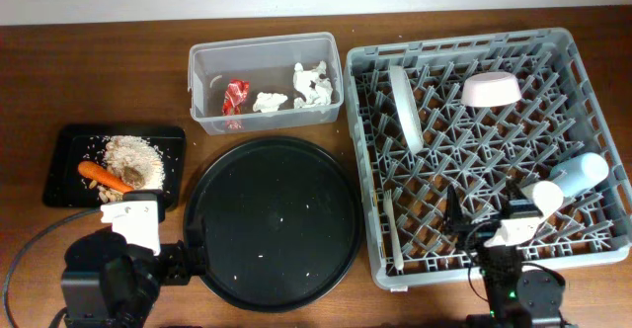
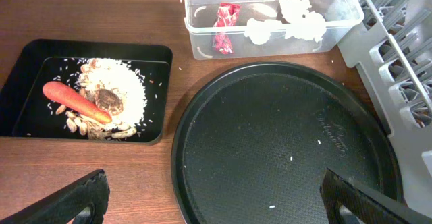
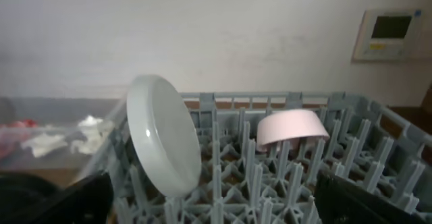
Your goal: Sort waste into correct bins and load items into the dishwasher rack
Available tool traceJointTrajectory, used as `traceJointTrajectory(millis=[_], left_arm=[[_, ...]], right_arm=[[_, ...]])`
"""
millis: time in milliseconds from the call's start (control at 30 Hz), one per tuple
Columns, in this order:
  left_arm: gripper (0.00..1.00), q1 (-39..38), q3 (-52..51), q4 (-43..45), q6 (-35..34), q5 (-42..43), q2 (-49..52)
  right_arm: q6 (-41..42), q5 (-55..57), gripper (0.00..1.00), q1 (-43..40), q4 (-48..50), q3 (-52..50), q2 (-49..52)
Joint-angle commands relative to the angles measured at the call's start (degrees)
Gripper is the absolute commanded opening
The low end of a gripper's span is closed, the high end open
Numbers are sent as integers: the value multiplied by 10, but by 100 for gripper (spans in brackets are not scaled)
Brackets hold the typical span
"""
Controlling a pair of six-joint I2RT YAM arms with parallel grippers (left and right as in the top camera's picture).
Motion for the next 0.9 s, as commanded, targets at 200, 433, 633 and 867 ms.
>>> traceJointTrajectory(millis=[200,433,633,867], left_arm=[[99,1,-1,1,-8,-6,-2],[99,1,-1,1,-8,-6,-2],[99,1,-1,1,-8,-6,-2],[99,1,-4,0,1,-23,-4]], right_arm=[[-36,26,98,4,41,-80,-5],[-37,16,98,4,41,-80,-5],[-37,16,98,4,41,-80,-5],[-37,16,98,4,41,-80,-5]])
